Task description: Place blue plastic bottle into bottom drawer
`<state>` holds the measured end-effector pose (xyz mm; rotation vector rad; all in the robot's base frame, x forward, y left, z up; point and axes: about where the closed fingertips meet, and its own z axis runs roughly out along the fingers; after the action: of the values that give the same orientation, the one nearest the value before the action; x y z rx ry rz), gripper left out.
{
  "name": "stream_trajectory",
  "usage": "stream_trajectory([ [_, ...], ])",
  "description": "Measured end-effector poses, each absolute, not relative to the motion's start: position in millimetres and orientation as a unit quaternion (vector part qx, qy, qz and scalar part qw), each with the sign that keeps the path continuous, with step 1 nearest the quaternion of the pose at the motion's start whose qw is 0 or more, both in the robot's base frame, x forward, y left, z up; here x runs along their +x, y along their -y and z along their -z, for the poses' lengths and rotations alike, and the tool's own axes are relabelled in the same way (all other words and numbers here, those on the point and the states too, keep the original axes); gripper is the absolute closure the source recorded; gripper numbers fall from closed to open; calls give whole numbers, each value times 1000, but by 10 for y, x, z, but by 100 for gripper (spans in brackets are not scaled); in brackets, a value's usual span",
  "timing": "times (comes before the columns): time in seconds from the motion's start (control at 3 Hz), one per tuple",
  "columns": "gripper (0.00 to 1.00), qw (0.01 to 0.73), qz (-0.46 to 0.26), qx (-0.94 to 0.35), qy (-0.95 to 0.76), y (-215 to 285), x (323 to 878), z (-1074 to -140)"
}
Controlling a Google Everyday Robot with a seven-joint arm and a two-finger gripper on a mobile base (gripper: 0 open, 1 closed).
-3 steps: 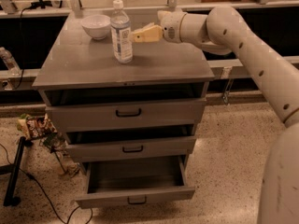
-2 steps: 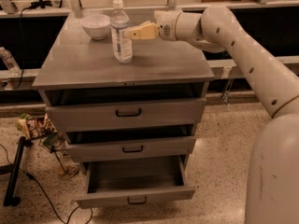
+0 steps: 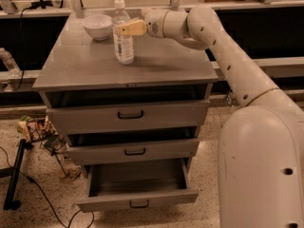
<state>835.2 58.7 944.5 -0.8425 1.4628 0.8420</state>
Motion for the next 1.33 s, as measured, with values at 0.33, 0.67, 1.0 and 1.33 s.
stream_trajectory([
  [0.33,18,589,-375,-369,-613,-767,8429,-9461],
  [0.67,49,587,-387,-377,-603,-870,8455,-9481],
  [1.0,72,586,-393,-382,-597,-906,8459,-9504],
  [1.33,100,612,-391,-386,-569,-683,8354,-9738],
])
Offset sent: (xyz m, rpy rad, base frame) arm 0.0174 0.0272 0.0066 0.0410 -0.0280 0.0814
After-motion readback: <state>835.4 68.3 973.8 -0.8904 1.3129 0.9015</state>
